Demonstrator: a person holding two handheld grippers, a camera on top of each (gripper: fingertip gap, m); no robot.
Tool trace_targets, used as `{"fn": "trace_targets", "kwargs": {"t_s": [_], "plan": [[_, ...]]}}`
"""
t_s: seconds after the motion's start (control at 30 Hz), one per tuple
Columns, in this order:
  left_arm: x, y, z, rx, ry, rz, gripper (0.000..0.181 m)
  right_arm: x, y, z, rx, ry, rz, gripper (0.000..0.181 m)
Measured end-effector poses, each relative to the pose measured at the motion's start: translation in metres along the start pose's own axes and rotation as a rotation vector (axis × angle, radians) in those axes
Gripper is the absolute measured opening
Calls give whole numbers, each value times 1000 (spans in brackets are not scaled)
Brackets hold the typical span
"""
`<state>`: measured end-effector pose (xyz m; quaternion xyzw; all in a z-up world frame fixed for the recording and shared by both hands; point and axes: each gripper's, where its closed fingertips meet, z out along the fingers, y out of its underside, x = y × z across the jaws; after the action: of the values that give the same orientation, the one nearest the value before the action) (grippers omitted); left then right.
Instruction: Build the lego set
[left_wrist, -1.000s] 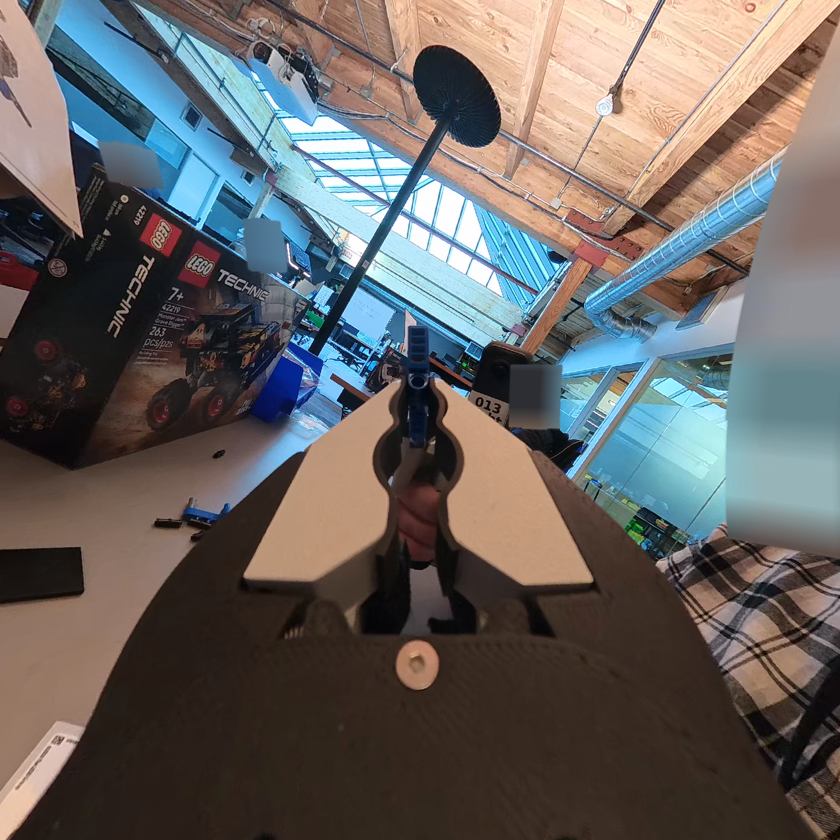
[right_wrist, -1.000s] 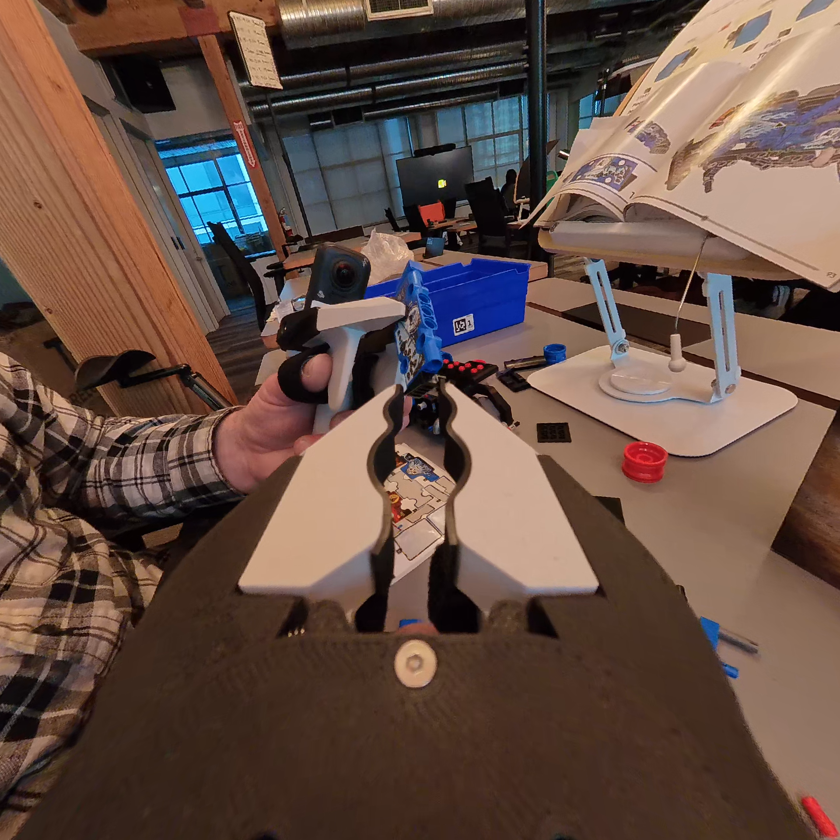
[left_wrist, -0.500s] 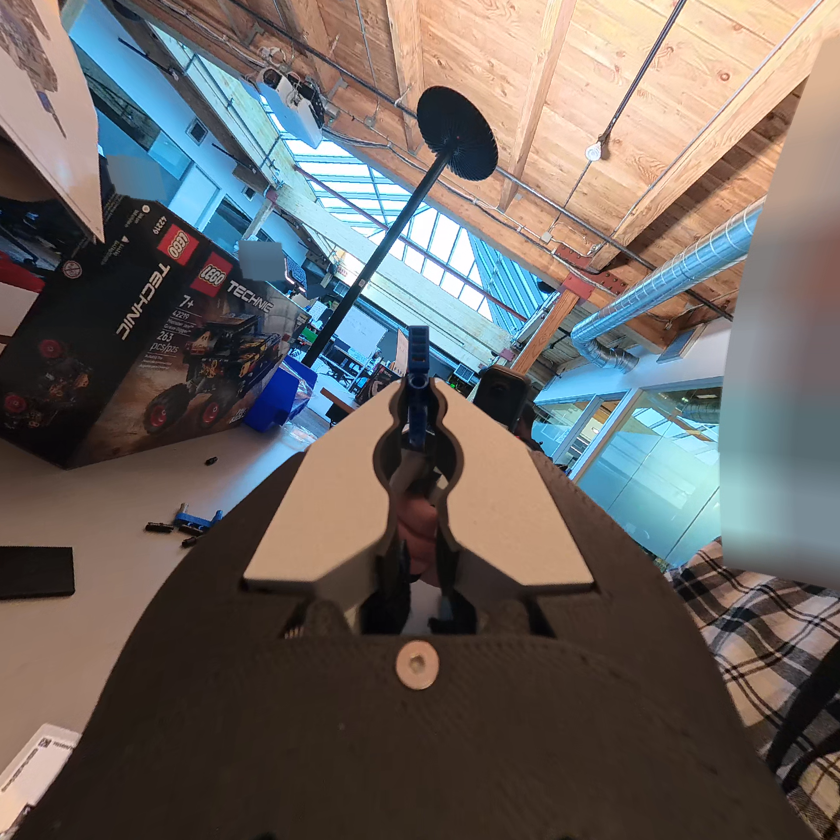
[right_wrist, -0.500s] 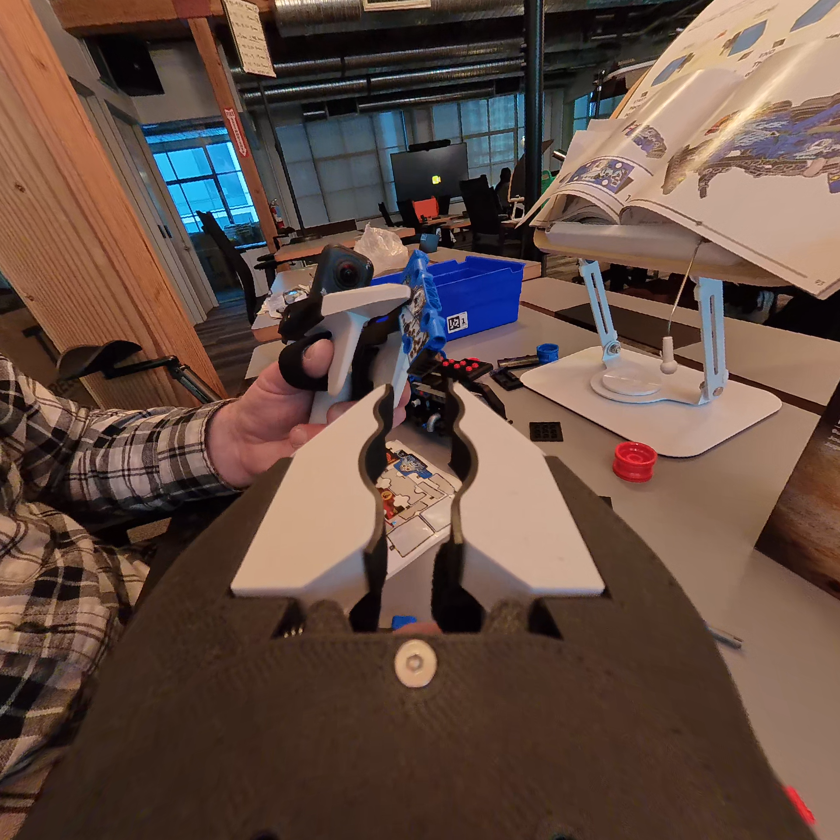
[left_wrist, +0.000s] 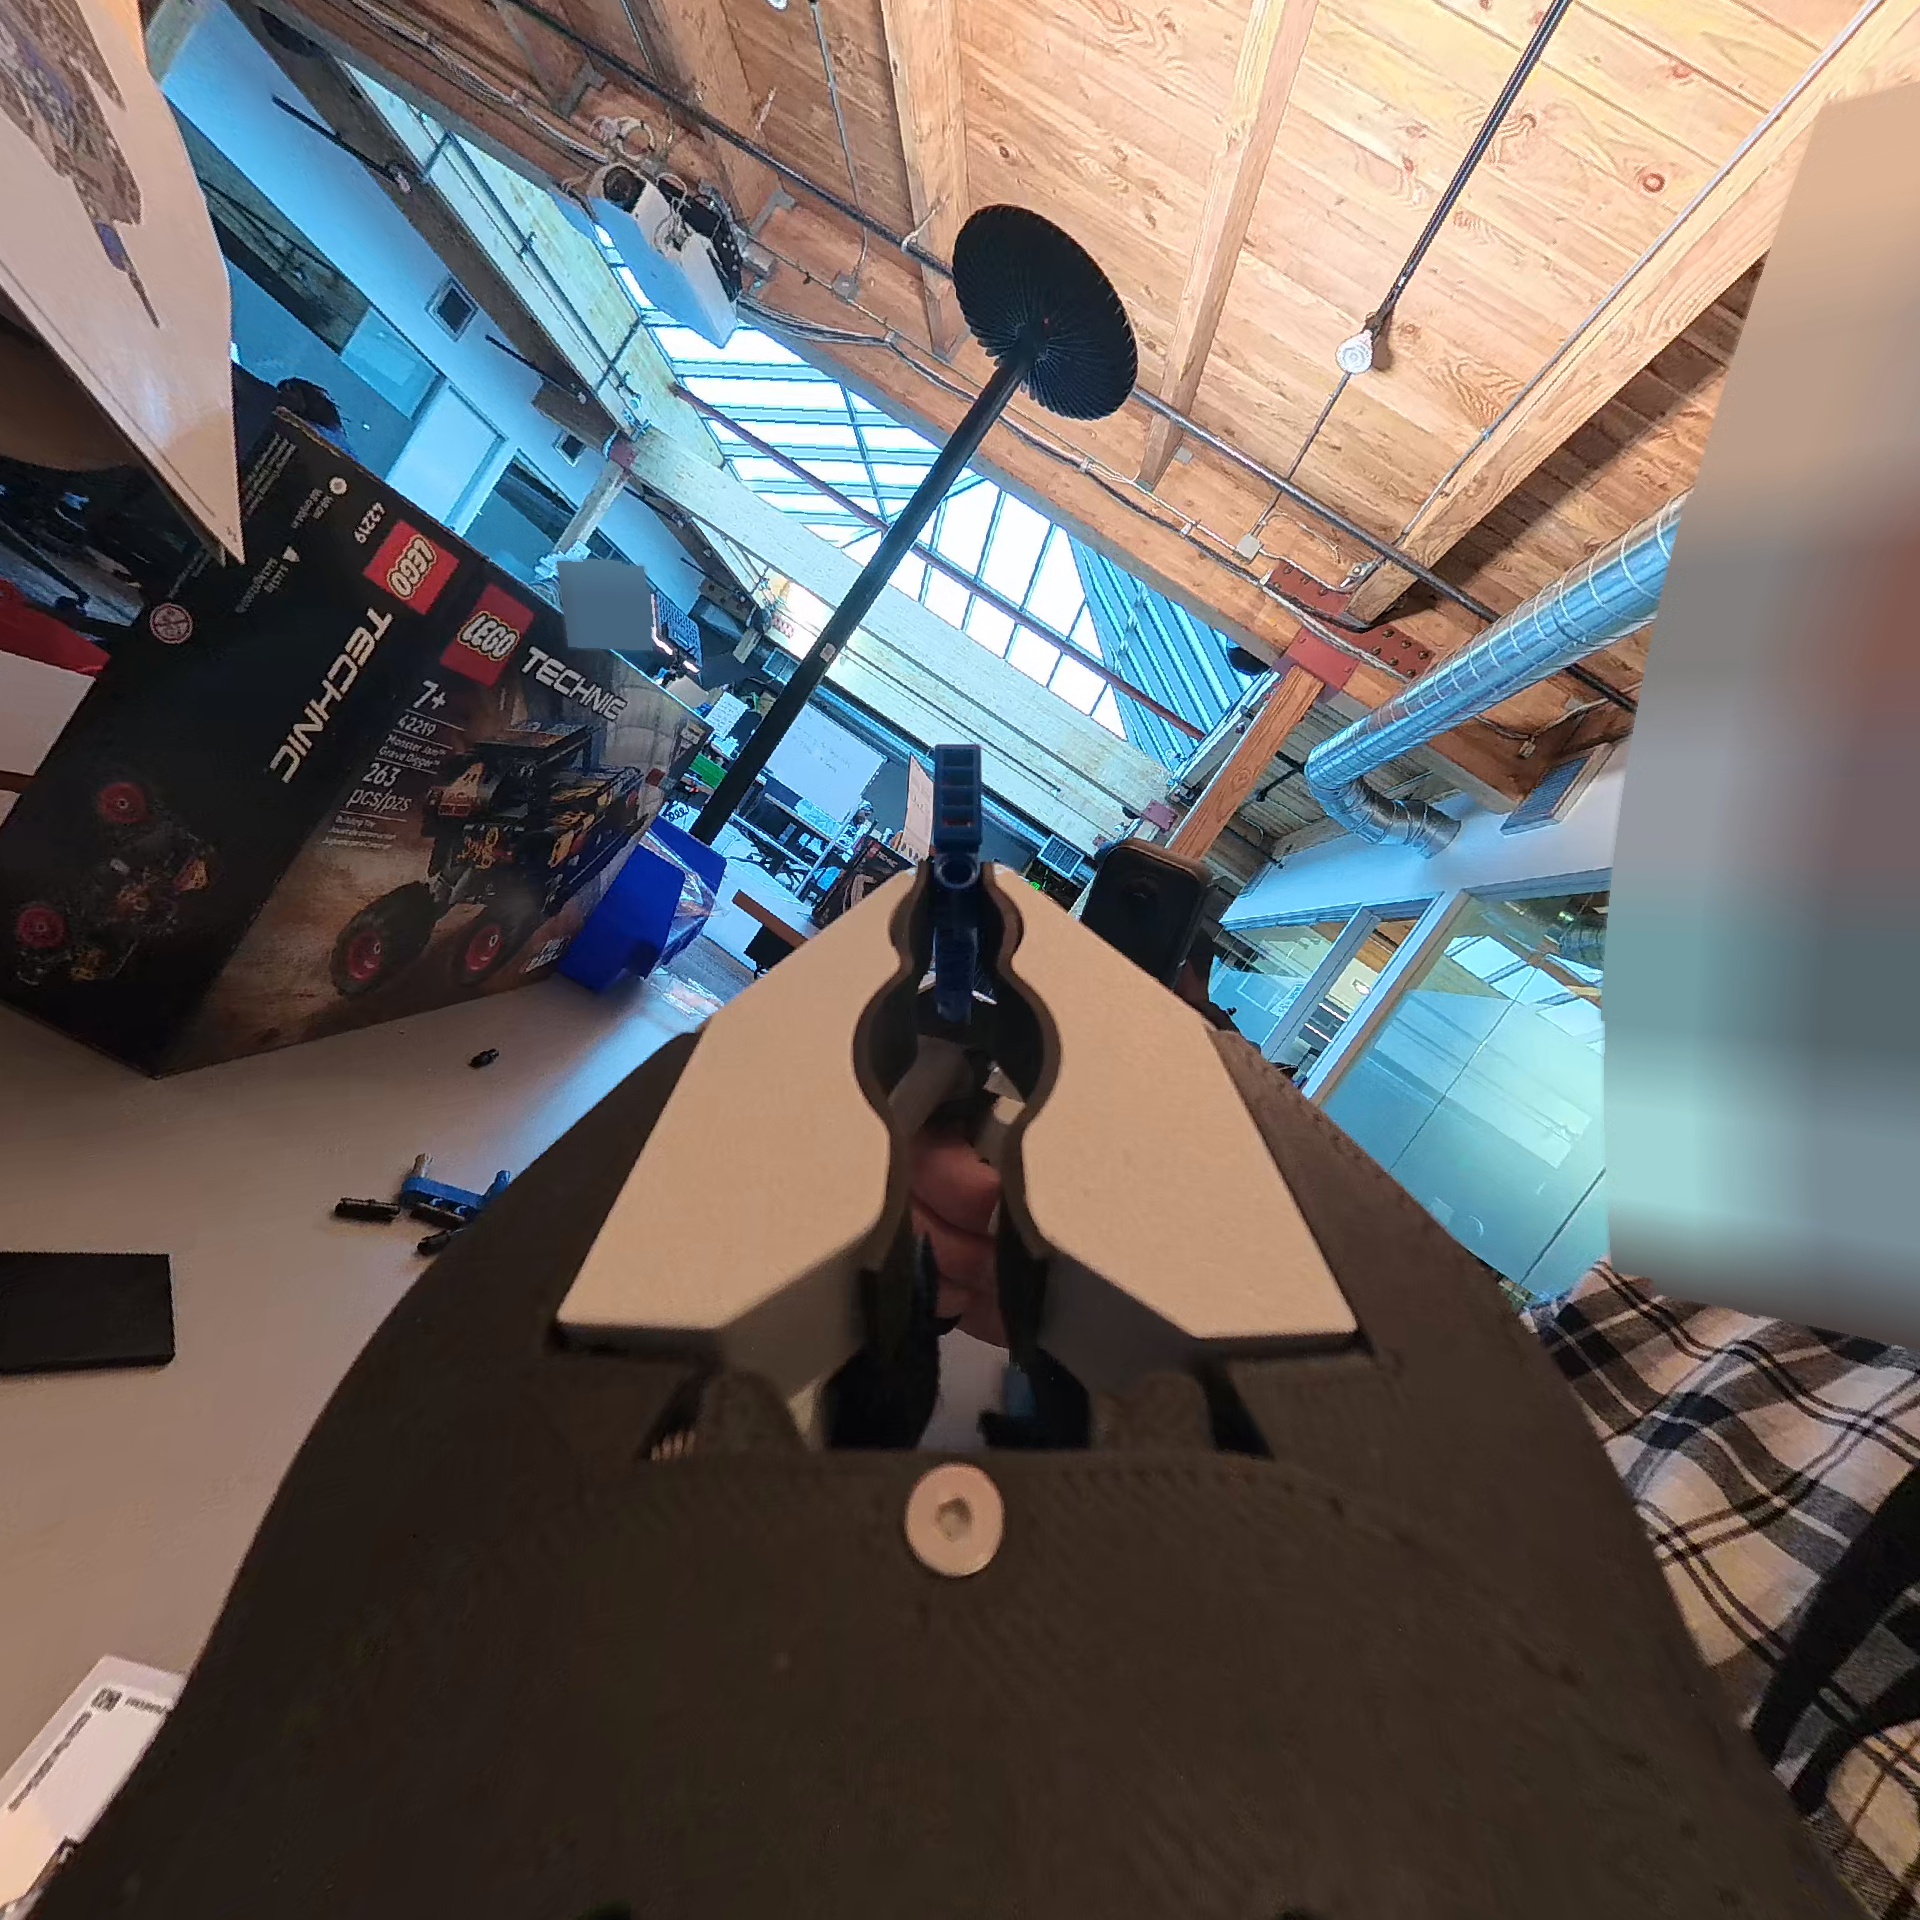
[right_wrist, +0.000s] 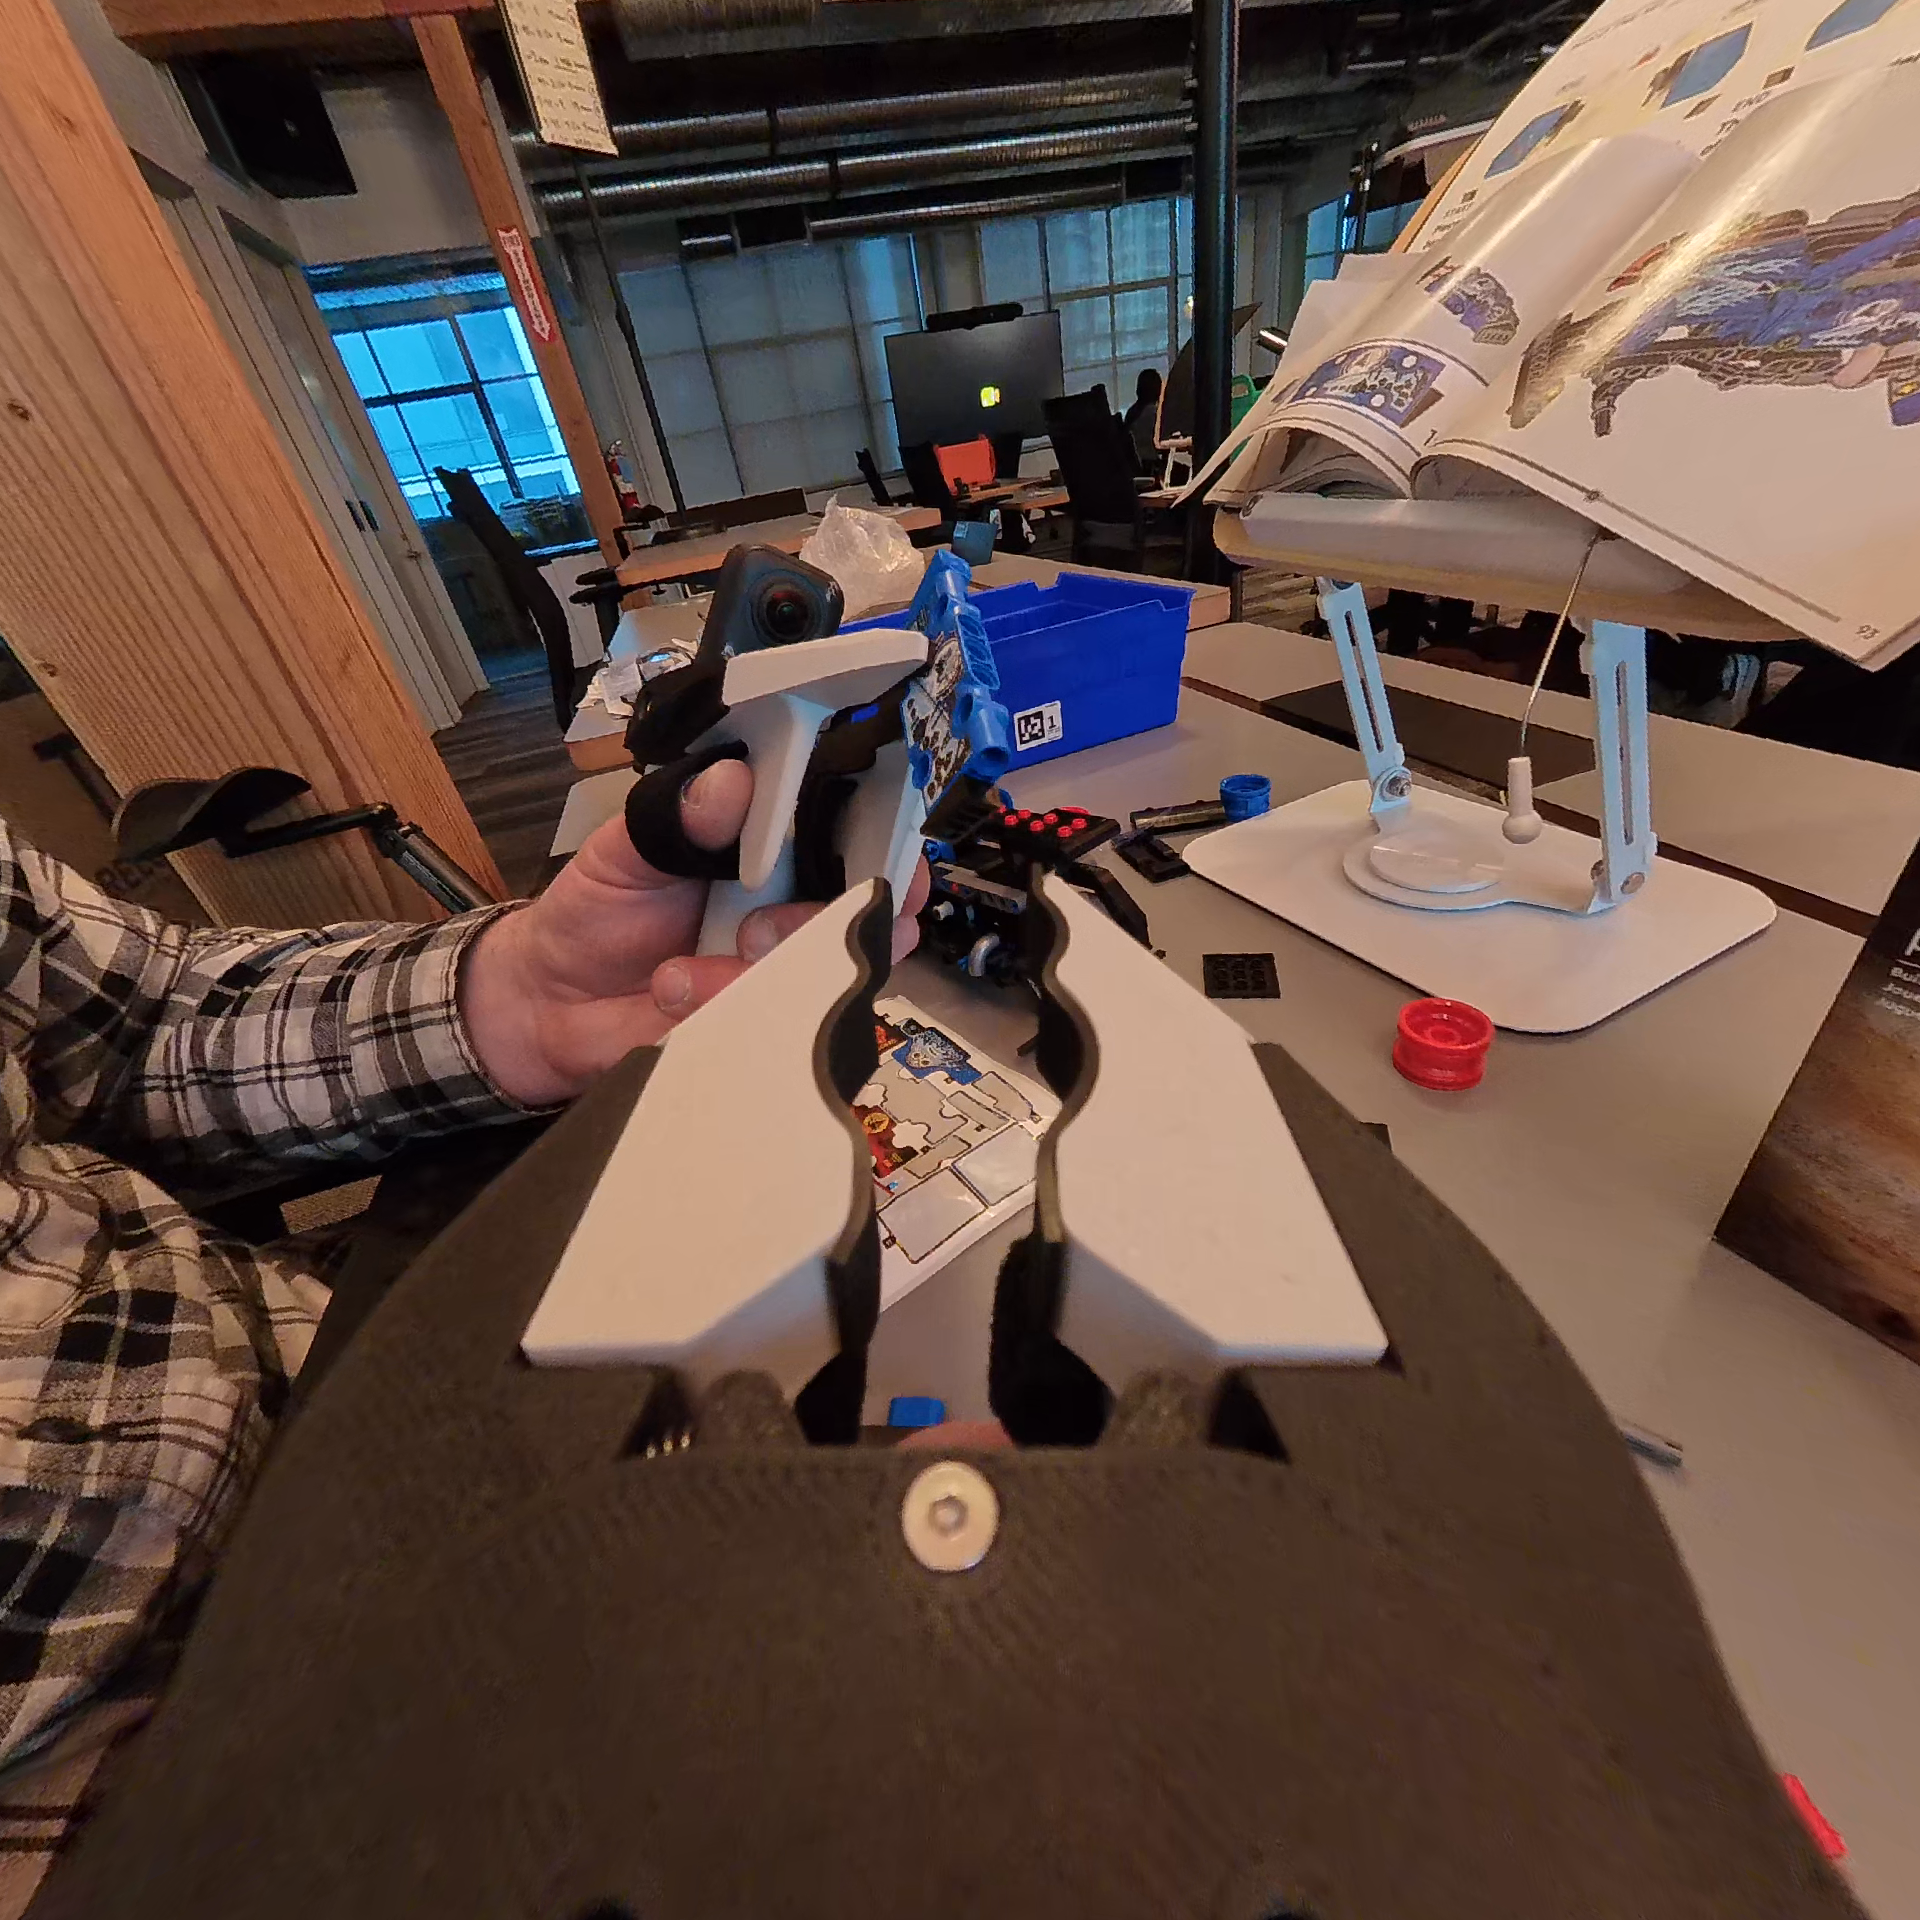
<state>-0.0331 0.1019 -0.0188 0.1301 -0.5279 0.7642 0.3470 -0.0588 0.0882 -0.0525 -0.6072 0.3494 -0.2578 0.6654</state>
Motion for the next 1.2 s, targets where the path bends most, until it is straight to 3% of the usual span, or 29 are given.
{"fn": "trace_targets", "kwargs": {"t_s": [0.7, 0.87, 1.03, 1.2], "plan": [[0, -3, -1, 16, 4, -15, 6, 1, 0, 0, 0, 3, -1, 24], [1, 7, 3, -42, -32, 75, 6, 4, -5, -2, 27, 27, -10, 29], [-7, 20, 7, -122, -127, 204, 6, 11, -7, -3, -9, 174, -227, 38], [-5, 34, 12, -186, -142, 273, 6, 14, 7, 7, -140, 309, -476, 34]]}}
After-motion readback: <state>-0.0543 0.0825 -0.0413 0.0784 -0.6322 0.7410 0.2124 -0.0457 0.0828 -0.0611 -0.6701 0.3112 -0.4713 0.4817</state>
